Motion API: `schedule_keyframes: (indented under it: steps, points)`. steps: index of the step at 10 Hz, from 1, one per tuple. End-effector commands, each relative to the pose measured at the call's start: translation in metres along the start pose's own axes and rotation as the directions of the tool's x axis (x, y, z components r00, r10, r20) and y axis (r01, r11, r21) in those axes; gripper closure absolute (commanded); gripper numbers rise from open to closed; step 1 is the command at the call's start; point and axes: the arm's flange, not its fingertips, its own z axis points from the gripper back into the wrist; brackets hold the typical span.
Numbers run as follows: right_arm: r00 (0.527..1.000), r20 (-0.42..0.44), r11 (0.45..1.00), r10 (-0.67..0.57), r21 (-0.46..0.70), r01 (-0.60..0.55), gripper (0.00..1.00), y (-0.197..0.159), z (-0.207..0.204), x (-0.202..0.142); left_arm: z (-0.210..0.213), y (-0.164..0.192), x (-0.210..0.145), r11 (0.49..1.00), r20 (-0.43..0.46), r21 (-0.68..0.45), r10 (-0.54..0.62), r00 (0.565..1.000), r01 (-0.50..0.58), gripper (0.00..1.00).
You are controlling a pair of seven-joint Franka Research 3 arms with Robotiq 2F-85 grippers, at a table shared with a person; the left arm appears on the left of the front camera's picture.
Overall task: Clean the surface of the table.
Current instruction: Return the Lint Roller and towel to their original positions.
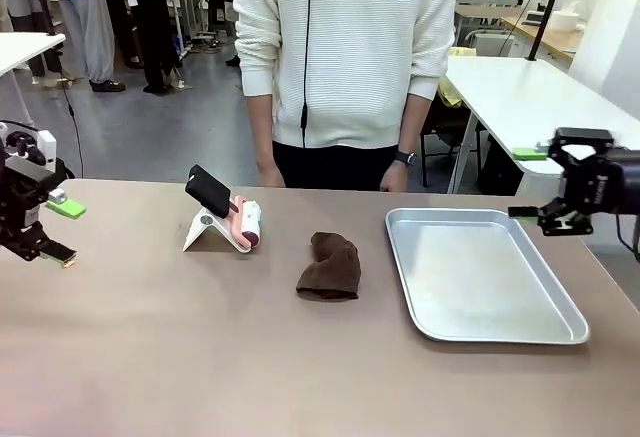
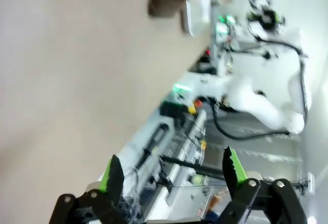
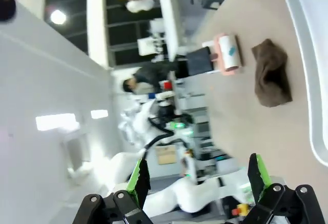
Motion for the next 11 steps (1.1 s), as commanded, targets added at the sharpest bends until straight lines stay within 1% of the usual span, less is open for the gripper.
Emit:
schedule_keyframes:
  steps: [1, 2, 3, 11]
  points:
    - [0.991, 0.033, 0.990, -0.126, 0.075, 0.124, 0.00, -0.046, -0.004, -0.007, 0.023, 0.008, 0.037, 0.996, -0.115, -0.087, -0.028, 0.993, 0.018, 0.00]
    - [0.990, 0.061, 0.991, -0.128, 0.047, 0.125, 0.00, -0.048, -0.013, -0.005, 0.019, 0.009, 0.047, 0.995, -0.106, -0.103, 0.000, 0.994, -0.011, 0.00]
    - [0.997, 0.010, 0.996, -0.076, 0.039, 0.075, 0.00, -0.020, 0.009, 0.009, 0.005, 0.009, 0.015, 0.998, -0.067, -0.056, -0.006, 0.998, 0.002, 0.00]
    - [0.997, 0.010, 0.996, -0.076, 0.039, 0.075, 0.00, -0.020, 0.009, 0.009, 0.005, 0.009, 0.015, 0.998, -0.067, -0.056, -0.006, 0.998, 0.002, 0.00]
